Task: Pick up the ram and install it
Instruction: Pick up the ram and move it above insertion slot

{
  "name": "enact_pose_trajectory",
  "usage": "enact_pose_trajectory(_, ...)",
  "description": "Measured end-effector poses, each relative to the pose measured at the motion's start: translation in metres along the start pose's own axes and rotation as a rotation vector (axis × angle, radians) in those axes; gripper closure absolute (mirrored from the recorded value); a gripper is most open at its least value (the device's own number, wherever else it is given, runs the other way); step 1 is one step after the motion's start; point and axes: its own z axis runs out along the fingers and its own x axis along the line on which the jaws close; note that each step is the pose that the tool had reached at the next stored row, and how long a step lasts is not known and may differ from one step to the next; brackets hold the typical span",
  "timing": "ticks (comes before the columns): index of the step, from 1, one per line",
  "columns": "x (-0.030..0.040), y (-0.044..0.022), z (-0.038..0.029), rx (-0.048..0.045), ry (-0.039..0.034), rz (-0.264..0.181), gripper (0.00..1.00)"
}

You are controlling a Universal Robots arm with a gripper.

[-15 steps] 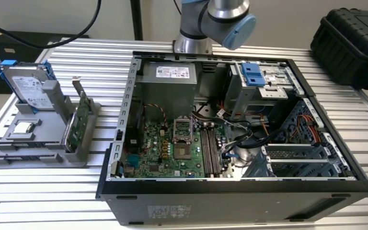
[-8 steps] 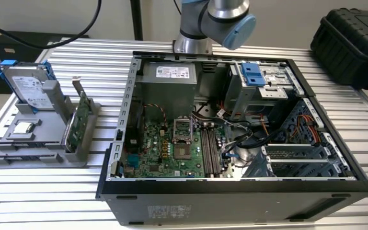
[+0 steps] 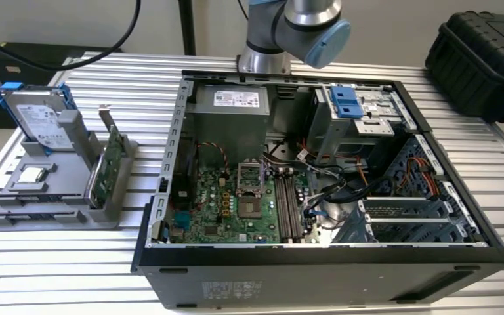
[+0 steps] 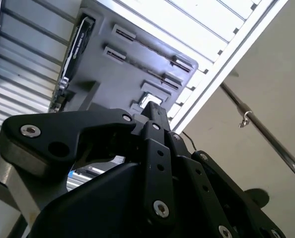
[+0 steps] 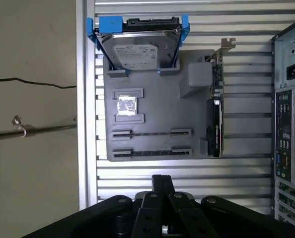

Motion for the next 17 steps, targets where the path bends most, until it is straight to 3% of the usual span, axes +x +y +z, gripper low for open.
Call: enact_pose_trajectory(17, 0.0011, 0.0000, 0.0000, -0.0008, -0.0075, 0.151, 1.00)
